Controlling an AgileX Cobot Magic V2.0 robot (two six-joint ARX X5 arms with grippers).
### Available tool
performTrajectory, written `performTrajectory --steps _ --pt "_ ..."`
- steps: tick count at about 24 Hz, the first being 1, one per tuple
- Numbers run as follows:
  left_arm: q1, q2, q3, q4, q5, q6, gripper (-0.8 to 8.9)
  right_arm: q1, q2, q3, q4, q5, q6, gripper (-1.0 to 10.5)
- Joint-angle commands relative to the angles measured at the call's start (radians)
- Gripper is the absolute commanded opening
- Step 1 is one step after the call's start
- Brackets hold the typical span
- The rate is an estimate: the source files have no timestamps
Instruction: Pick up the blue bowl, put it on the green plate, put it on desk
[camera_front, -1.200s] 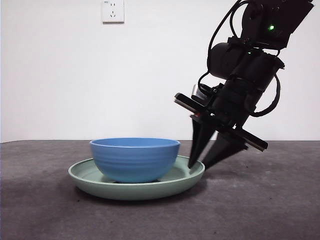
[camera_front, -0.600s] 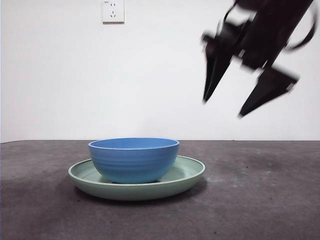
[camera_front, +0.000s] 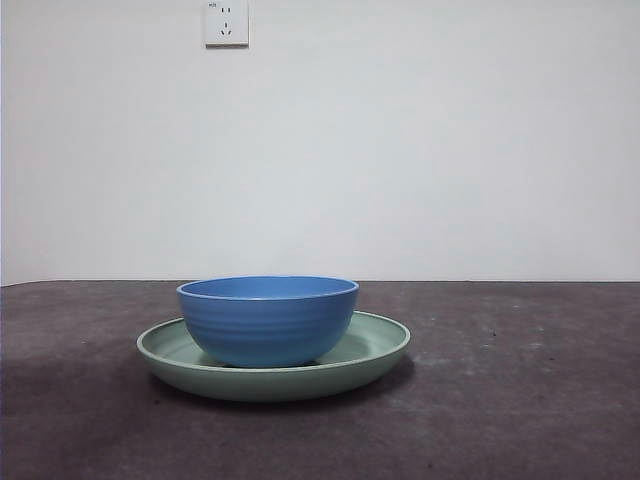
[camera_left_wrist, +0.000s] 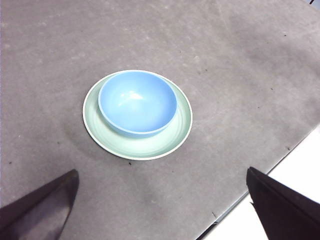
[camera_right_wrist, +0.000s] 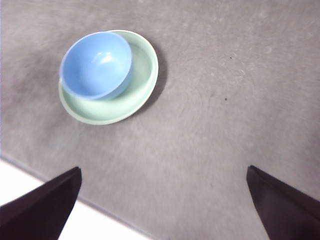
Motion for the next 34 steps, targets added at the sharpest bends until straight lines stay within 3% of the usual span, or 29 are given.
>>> performTrajectory --steps 1,5,12,13,14,15,17,31,34 --pt "-0.006 0.003 0.008 0.007 -0.005 0.0 7.8 0.005 -0.066 0.021 -0.044 0.0 -0.055 5.8" --pt "-0.006 0.003 0.008 0.004 -0.005 -0.002 7.79 0.005 -0.153 0.021 -0.142 0.0 -0.06 5.8" --pt "-0.006 0.003 0.008 0.005 -0.005 -0.002 7.69 0.005 -0.19 0.021 -0.156 0.0 -0.06 5.8" --pt "-0.006 0.003 0.008 0.005 -0.005 -0.002 6.76 0.005 -0.19 0.02 -0.156 0.0 -0.06 5.3" --pt "-0.006 0.003 0.008 0.003 -0.005 -0.002 4.18 0.005 -0.19 0.021 -0.156 0.0 -0.06 3.2" --pt "-0.006 0.003 0.008 0.003 -0.005 -0.002 0.45 0.005 -0.19 0.021 -0.156 0.0 -0.061 0.3" --pt "-0.006 0.002 0.009 0.008 -0.005 -0.04 0.97 0.005 -0.19 0.021 -0.155 0.0 -0.063 0.3" --pt "-0.004 0.001 0.009 0.006 -0.005 -0.043 0.95 0.005 -0.19 0.021 -0.155 0.0 -0.062 0.3" --pt "0.035 -0.011 0.009 0.006 -0.004 -0.043 0.95 0.005 -0.19 0.021 -0.155 0.0 -0.062 0.3"
